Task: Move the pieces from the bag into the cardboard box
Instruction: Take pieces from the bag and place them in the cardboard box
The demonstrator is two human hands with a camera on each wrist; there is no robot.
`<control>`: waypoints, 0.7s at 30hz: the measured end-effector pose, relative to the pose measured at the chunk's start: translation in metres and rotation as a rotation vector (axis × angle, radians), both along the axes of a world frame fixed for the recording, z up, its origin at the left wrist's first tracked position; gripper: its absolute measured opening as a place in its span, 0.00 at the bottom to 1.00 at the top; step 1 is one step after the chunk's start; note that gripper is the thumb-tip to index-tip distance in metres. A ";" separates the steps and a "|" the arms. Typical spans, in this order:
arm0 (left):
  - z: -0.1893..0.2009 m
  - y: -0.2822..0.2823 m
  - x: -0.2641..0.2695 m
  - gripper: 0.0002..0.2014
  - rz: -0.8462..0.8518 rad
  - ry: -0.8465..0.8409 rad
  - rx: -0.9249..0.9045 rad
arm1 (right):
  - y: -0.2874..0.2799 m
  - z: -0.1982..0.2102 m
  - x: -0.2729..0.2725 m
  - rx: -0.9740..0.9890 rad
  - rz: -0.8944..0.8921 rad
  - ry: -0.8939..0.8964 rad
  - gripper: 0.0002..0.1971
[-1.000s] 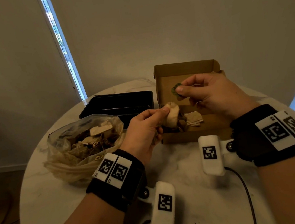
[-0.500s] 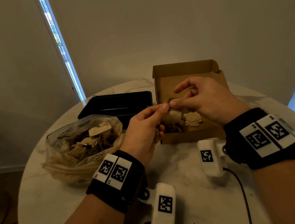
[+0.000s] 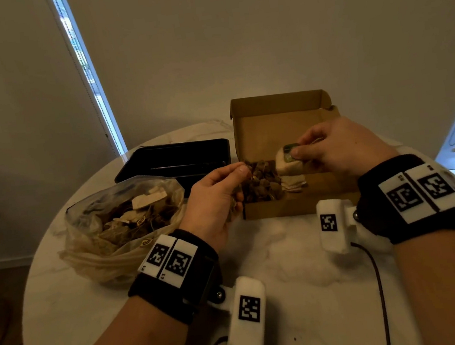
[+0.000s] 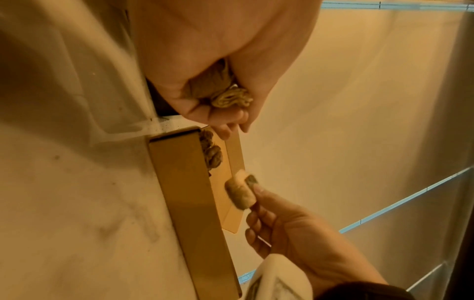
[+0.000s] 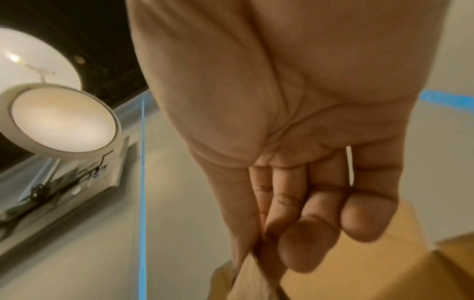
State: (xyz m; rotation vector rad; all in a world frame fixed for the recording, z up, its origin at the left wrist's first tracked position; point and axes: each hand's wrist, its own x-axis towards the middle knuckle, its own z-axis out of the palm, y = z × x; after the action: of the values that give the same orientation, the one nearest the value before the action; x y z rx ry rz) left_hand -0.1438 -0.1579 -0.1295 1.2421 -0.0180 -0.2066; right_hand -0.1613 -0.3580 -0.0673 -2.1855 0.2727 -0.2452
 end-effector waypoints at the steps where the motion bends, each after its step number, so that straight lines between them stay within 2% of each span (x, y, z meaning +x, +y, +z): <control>1: -0.001 0.000 0.001 0.09 0.001 0.010 0.013 | -0.003 -0.001 0.000 -0.035 -0.021 0.040 0.05; 3: -0.003 -0.001 0.001 0.08 0.000 0.027 0.050 | -0.005 -0.004 0.002 -0.048 -0.028 0.142 0.06; 5: -0.005 -0.001 0.002 0.08 -0.005 0.031 0.071 | -0.003 -0.008 0.005 0.017 -0.011 0.236 0.07; 9: -0.004 0.000 0.001 0.08 -0.001 0.038 0.073 | -0.003 -0.014 0.008 0.019 0.003 0.322 0.06; 17: -0.003 -0.002 0.000 0.07 0.003 0.036 0.085 | -0.005 -0.017 0.009 -0.127 0.055 0.367 0.08; 21: -0.002 -0.002 -0.001 0.07 0.003 0.041 0.089 | -0.006 -0.011 0.004 -0.235 0.009 0.307 0.08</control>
State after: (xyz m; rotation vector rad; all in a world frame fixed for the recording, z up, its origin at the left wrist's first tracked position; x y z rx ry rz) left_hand -0.1444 -0.1595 -0.1317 1.3259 0.0286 -0.2324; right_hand -0.1574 -0.3637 -0.0782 -2.4559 0.4219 0.0696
